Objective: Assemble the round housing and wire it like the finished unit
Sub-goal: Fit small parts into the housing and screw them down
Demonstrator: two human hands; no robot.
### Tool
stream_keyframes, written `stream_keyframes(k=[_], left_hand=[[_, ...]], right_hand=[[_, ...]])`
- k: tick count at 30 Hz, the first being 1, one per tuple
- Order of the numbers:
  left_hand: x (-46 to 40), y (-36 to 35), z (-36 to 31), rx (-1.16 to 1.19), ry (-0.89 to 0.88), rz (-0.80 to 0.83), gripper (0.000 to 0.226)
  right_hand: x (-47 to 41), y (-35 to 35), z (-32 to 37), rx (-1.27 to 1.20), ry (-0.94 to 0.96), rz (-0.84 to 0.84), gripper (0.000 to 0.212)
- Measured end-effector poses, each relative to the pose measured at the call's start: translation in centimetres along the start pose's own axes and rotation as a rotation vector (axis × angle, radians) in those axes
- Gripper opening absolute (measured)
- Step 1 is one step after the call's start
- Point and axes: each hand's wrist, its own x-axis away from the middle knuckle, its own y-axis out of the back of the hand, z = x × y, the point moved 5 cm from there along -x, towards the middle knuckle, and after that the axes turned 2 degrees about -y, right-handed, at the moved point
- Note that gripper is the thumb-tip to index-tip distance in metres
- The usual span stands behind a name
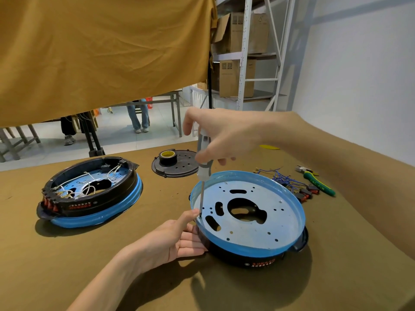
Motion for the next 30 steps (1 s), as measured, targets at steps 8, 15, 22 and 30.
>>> stream_keyframes(k=[8,15,22,30], left_hand=[[0.2,0.0,-0.1,0.003,0.001,0.001,0.095],[0.4,-0.2,-0.2,-0.005,-0.003,-0.006,0.090],[0.5,-0.3,-0.3,-0.003,0.003,0.003,0.093],[0.3,-0.2,-0.3,0.005,0.015,0.012,0.094]], right_hand=[[0.2,-0.1,-0.3,-0.025,-0.026,0.034,0.045],[-0.1,-0.1,-0.5,-0.016,-0.035,0.038,0.050],[-0.5,-0.2,-0.3,0.046,-0.024,-0.001,0.046],[0.0,-0.1,1.2,0.111,-0.009,0.019,0.042]])
